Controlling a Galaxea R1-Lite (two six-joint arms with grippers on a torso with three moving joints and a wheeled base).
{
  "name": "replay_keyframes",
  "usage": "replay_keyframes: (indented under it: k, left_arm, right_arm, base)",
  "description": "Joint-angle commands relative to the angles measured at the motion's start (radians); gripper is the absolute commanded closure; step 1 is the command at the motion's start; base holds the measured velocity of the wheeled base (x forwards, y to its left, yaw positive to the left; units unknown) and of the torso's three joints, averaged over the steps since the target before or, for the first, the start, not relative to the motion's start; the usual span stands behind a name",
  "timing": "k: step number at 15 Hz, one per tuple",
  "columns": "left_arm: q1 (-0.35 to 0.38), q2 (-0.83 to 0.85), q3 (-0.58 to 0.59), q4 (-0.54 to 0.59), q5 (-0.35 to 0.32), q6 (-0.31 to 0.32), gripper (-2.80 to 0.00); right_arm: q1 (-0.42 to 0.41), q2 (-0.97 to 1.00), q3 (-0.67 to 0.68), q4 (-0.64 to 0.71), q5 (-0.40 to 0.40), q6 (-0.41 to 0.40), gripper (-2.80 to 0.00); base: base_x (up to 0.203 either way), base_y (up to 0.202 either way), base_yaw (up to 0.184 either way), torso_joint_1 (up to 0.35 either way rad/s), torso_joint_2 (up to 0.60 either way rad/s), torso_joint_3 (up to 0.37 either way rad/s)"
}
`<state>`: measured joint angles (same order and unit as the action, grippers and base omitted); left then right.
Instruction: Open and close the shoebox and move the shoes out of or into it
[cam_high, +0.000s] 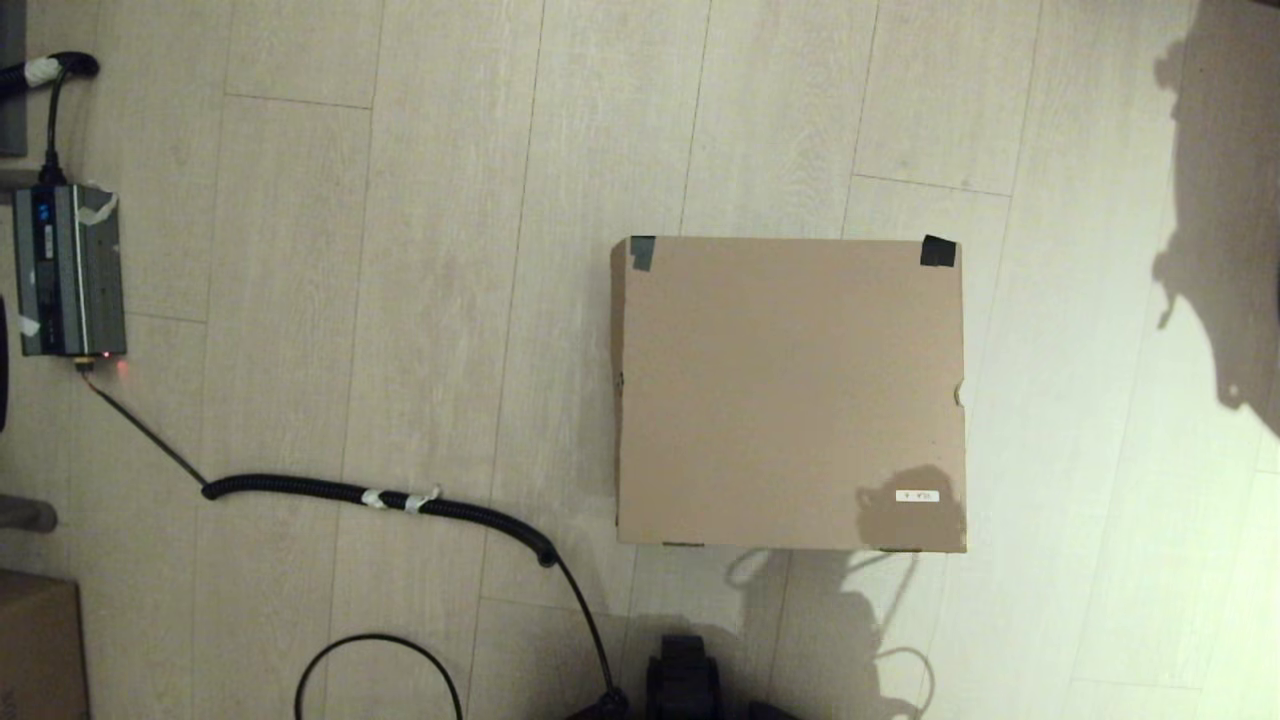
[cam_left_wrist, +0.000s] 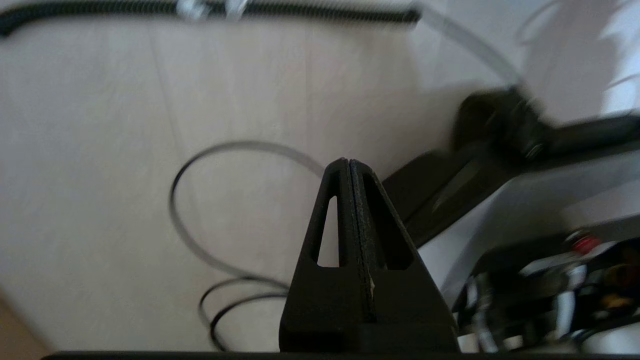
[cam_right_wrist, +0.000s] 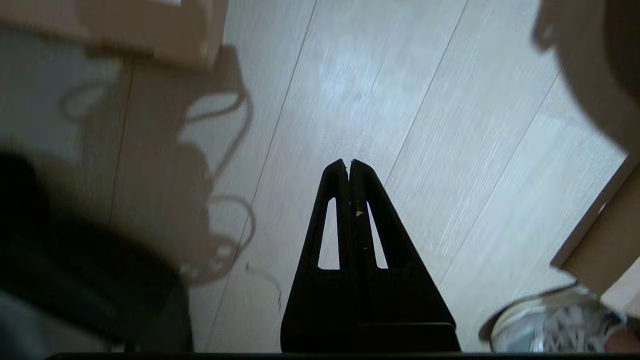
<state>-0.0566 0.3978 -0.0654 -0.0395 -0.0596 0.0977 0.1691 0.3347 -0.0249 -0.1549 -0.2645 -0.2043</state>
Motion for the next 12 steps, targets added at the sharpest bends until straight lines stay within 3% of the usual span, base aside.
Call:
replay_keyframes:
  k: [1,2,4,6,8,10,12]
  left_arm:
    - [0.019,-0.179,0.036,0.046,0.016,-0.004,0.0]
    - [0.033,-0.219,0.044,0.07,0.026,-0.008,0.0]
    - [0.043,-0.257,0.049,0.084,0.027,-0.012,0.0]
    - [0.043,-0.275,0.049,0.082,0.026,-0.013,0.0]
    - [0.046,-0.349,0.049,0.082,0.021,-0.013,0.0]
    - [0.049,-0.399,0.053,0.07,0.018,-0.015,0.0]
    - [0.049,-0.399,0.055,0.066,0.021,-0.021,0.0]
  right_arm:
    - [-0.004,-0.062,-0.021,0.162,0.005,0.005,0.0]
    - [-0.02,-0.06,-0.04,0.223,0.03,0.003,0.0]
    - [-0.135,-0.046,-0.044,0.234,0.066,-0.025,0.0]
    - [-0.254,-0.05,-0.035,0.231,0.187,-0.061,0.0]
    - [-0.258,-0.052,0.017,0.111,0.262,-0.056,0.0]
    - [-0.246,-0.054,0.02,0.149,0.332,-0.05,0.0]
    - [-0.149,-0.073,0.022,0.157,0.334,-0.032,0.0]
  base:
    - [0.0,0.0,0.0,0.0,0.0,0.0]
    - [0.0,0.0,0.0,0.0,0.0,0.0]
    - [0.0,0.0,0.0,0.0,0.0,0.0]
    - [0.0,0.0,0.0,0.0,0.0,0.0]
    - [0.0,0.0,0.0,0.0,0.0,0.0]
    - [0.0,0.0,0.0,0.0,0.0,0.0]
    - [0.0,0.0,0.0,0.0,0.0,0.0]
